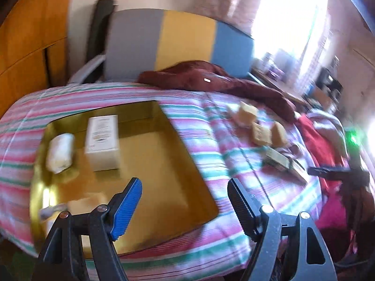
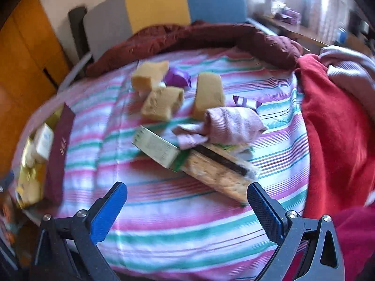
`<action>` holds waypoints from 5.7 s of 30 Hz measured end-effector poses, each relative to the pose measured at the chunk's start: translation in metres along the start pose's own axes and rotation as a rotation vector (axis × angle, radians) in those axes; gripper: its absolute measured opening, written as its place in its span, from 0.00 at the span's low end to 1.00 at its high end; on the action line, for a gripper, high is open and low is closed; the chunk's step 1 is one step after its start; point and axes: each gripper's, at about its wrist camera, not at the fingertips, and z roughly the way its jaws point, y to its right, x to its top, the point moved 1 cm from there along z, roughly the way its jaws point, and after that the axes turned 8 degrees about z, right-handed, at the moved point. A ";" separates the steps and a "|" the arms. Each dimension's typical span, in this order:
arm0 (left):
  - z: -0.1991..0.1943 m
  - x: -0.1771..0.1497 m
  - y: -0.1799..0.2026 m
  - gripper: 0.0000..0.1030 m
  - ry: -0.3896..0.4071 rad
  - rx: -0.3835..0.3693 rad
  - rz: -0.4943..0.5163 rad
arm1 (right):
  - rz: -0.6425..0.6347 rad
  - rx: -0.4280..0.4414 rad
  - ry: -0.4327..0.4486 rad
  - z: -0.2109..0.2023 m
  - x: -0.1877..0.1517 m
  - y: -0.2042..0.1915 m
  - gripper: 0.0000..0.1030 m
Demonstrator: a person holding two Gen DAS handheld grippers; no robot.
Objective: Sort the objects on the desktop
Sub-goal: 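Move both open tools back to the pile of items, then grasp the cracker packet with the right tool while the left tool grasps the green-white box, then carry the cracker packet and small box into the gold tray and release, then move both open tools back to the pile of items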
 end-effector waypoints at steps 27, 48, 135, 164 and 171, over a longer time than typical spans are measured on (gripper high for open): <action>0.108 0.036 0.118 0.73 -0.277 -0.404 0.007 | -0.317 -0.054 -0.198 0.061 0.012 0.022 0.59; 0.216 0.066 0.161 0.70 -0.466 -0.437 -0.366 | -0.197 0.019 -0.198 0.063 0.013 0.035 0.67; -0.037 -0.027 -0.148 0.52 0.064 0.359 -0.331 | -0.380 0.511 -0.098 0.024 -0.050 -0.336 0.82; -0.030 -0.016 -0.089 0.52 0.033 0.313 -0.191 | -0.286 0.321 0.160 -0.004 -0.039 -0.261 0.99; -0.017 -0.011 -0.066 0.52 0.018 0.253 -0.137 | -0.193 0.255 0.156 0.005 -0.027 -0.218 1.00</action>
